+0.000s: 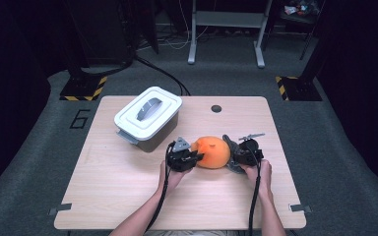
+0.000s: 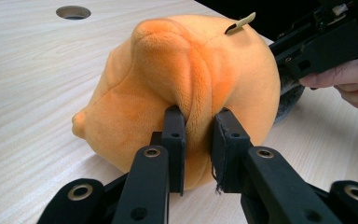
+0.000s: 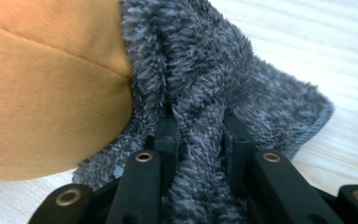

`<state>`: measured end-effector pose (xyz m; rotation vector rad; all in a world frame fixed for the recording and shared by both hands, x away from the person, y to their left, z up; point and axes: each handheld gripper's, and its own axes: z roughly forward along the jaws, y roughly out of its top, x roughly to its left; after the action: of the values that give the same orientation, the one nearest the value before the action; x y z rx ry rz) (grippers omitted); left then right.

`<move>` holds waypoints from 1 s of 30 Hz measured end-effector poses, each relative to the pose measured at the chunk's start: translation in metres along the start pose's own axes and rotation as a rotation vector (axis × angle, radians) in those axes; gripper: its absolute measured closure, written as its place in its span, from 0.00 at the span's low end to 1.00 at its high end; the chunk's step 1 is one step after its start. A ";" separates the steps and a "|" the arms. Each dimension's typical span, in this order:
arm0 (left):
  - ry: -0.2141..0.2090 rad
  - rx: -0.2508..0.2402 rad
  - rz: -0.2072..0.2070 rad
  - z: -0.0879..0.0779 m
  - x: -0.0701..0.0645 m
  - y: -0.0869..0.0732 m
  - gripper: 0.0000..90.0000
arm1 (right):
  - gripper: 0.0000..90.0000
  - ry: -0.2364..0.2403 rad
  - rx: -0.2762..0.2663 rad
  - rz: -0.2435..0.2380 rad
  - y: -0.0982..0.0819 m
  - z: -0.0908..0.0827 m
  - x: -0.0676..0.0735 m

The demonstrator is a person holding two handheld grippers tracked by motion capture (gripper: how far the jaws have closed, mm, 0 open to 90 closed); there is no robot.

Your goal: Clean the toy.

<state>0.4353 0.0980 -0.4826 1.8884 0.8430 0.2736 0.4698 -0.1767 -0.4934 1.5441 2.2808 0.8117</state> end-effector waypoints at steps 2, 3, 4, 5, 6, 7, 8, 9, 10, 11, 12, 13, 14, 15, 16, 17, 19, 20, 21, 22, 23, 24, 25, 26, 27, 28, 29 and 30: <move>0.001 -0.001 -0.010 0.000 -0.001 -0.001 0.85 | 0.80 0.014 -0.003 0.008 0.000 -0.002 -0.002; 0.003 0.000 -0.006 -0.001 0.000 -0.001 0.85 | 0.80 0.020 -0.003 0.013 0.000 -0.004 -0.003; 0.000 -0.004 -0.016 -0.001 -0.001 -0.002 0.85 | 0.80 0.023 -0.012 0.017 0.000 -0.008 -0.004; 0.004 -0.003 -0.016 -0.001 0.000 -0.003 0.85 | 0.80 0.022 -0.017 0.011 0.001 -0.012 -0.005; 0.006 -0.003 -0.017 -0.001 0.000 -0.003 0.85 | 0.80 0.019 -0.032 0.007 0.001 -0.016 -0.006; 0.006 -0.004 -0.023 -0.001 0.001 -0.004 0.85 | 0.80 0.022 -0.048 0.016 0.002 -0.022 -0.006; 0.005 -0.002 -0.022 -0.001 0.001 -0.004 0.85 | 0.80 0.024 -0.073 0.012 0.003 -0.030 -0.006; 0.005 -0.001 -0.022 0.000 0.001 -0.005 0.85 | 0.80 0.027 -0.083 0.016 0.003 -0.036 -0.005; 0.006 0.000 -0.013 -0.001 0.001 -0.005 0.85 | 0.80 0.039 -0.120 0.000 0.005 -0.047 -0.004; 0.005 -0.006 -0.025 0.000 -0.001 -0.005 0.85 | 0.80 0.044 -0.129 -0.001 0.005 -0.050 -0.003; 0.008 -0.004 -0.014 0.000 -0.001 -0.005 0.85 | 0.80 0.050 -0.158 -0.022 0.007 -0.060 -0.002; 0.011 -0.006 -0.013 0.000 -0.002 -0.005 0.85 | 0.80 0.051 -0.170 -0.026 0.008 -0.065 0.001; 0.011 -0.003 -0.008 0.000 -0.002 -0.005 0.85 | 0.80 0.063 -0.187 -0.033 0.010 -0.072 0.005; 0.011 -0.002 -0.007 0.000 -0.002 -0.005 0.85 | 0.80 0.074 -0.210 -0.054 0.012 -0.080 0.010; 0.011 -0.003 -0.009 0.000 -0.001 -0.005 0.85 | 0.80 0.080 -0.221 -0.061 0.014 -0.084 0.014; 0.010 -0.002 -0.008 0.000 -0.001 -0.005 0.85 | 0.79 0.087 -0.233 -0.070 0.016 -0.089 0.020; 0.007 0.000 -0.009 0.000 -0.001 -0.005 0.85 | 0.79 0.109 -0.242 -0.114 0.021 -0.094 0.033; 0.006 -0.001 -0.009 0.000 -0.001 -0.005 0.85 | 0.79 0.112 -0.237 -0.129 0.022 -0.094 0.037; 0.004 -0.003 -0.012 0.000 -0.001 -0.005 0.85 | 0.79 0.110 -0.220 -0.153 0.024 -0.092 0.043; 0.003 -0.004 -0.013 0.000 -0.001 -0.005 0.85 | 0.79 0.104 -0.189 -0.176 0.027 -0.086 0.049; -0.002 -0.005 -0.014 0.000 0.000 -0.005 0.85 | 0.79 0.095 -0.181 -0.194 0.028 -0.082 0.051; -0.002 -0.005 -0.014 0.000 0.000 -0.005 0.85 | 0.79 0.080 -0.157 -0.191 0.030 -0.074 0.055; 0.000 -0.009 -0.016 0.000 0.000 -0.006 0.84 | 0.79 0.070 -0.145 -0.190 0.030 -0.069 0.057; 0.002 -0.013 -0.008 0.000 0.002 -0.006 0.83 | 0.79 0.057 -0.148 -0.192 0.030 -0.063 0.058; -0.007 -0.015 -0.027 0.000 0.002 -0.007 0.82 | 0.79 0.057 -0.148 -0.181 0.030 -0.061 0.058; -0.014 -0.025 -0.035 -0.001 0.003 -0.008 0.80 | 0.79 0.069 -0.152 -0.169 0.029 -0.060 0.056; -0.022 -0.033 -0.033 -0.001 0.003 -0.010 0.77 | 0.79 0.083 -0.156 -0.155 0.029 -0.059 0.054; -0.026 -0.038 -0.031 -0.002 0.004 -0.010 0.74 | 0.79 0.089 -0.156 -0.147 0.028 -0.059 0.052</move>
<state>0.4327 0.1041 -0.4915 1.8382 0.8436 0.2435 0.4408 -0.1392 -0.4249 1.2813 2.2989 1.0096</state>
